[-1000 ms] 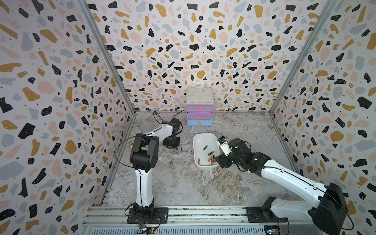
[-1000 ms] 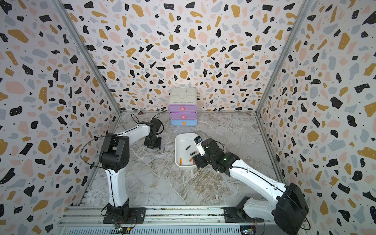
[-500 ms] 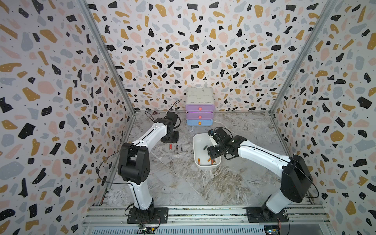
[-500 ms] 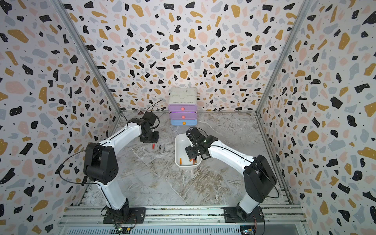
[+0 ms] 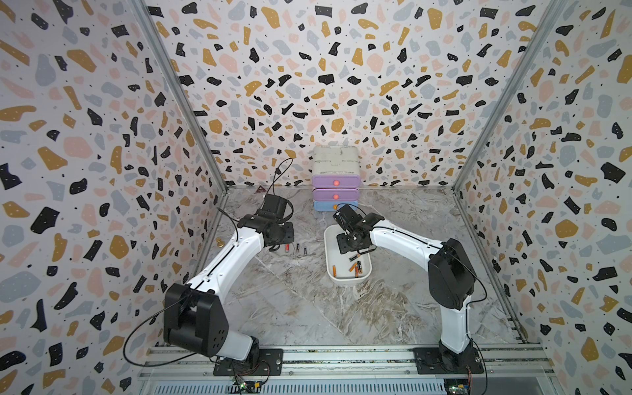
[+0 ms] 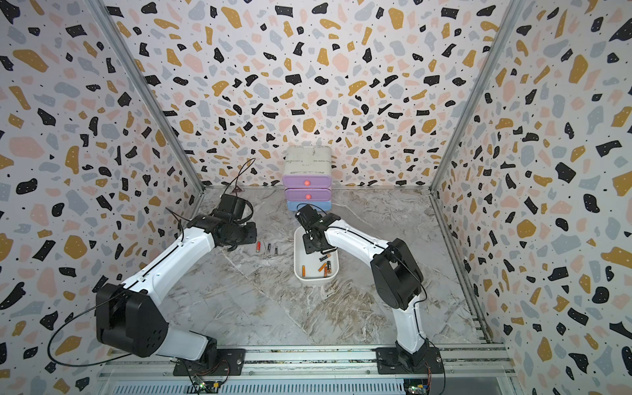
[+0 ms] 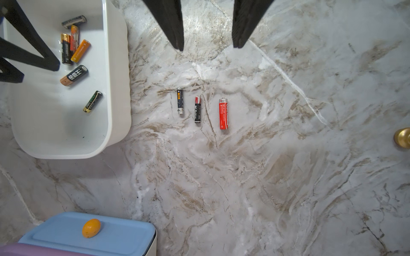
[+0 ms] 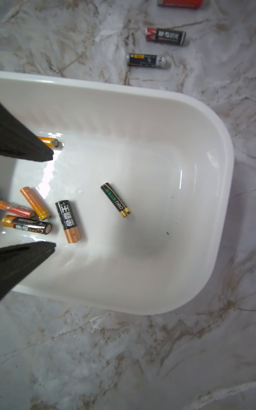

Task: Take the batteries out of the storage box
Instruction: Pick up the battery from the storage box.

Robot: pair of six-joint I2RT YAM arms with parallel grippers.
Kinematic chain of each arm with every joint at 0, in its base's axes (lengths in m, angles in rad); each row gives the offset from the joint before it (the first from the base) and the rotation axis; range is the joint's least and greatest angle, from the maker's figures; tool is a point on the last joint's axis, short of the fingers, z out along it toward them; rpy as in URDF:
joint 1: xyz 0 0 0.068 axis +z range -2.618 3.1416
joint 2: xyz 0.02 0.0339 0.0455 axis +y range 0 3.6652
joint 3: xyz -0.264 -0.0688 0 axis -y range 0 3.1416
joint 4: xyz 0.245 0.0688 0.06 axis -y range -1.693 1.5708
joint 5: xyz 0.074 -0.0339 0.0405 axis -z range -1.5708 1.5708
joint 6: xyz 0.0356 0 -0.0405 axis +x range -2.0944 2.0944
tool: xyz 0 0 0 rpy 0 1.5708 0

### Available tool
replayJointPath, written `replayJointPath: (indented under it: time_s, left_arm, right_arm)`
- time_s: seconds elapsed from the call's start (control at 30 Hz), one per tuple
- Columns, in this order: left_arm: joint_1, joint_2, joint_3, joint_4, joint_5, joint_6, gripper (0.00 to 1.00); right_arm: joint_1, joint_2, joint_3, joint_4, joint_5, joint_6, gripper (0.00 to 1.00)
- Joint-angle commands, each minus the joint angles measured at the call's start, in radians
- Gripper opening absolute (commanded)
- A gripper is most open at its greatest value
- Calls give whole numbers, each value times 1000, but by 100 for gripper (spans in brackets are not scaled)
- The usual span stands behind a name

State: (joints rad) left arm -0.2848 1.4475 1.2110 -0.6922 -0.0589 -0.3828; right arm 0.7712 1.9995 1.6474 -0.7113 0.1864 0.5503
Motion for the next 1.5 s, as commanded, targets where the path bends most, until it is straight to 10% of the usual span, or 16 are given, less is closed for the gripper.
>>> replayJointPath:
  time_s: [0.0,0.77,1.47]
  left_arm:
    - [-9,-22,-27,62,12,-16,41]
    - [-32,-47,-62,58,10,-3,42]
    - [-79,59,15,9,235,34,50]
  right_arm:
    - [5,32,55,-40,74,109,60]
    - [20,256,162,-86,105,350,52]
    - [19,231,45,-15,141,215,13]
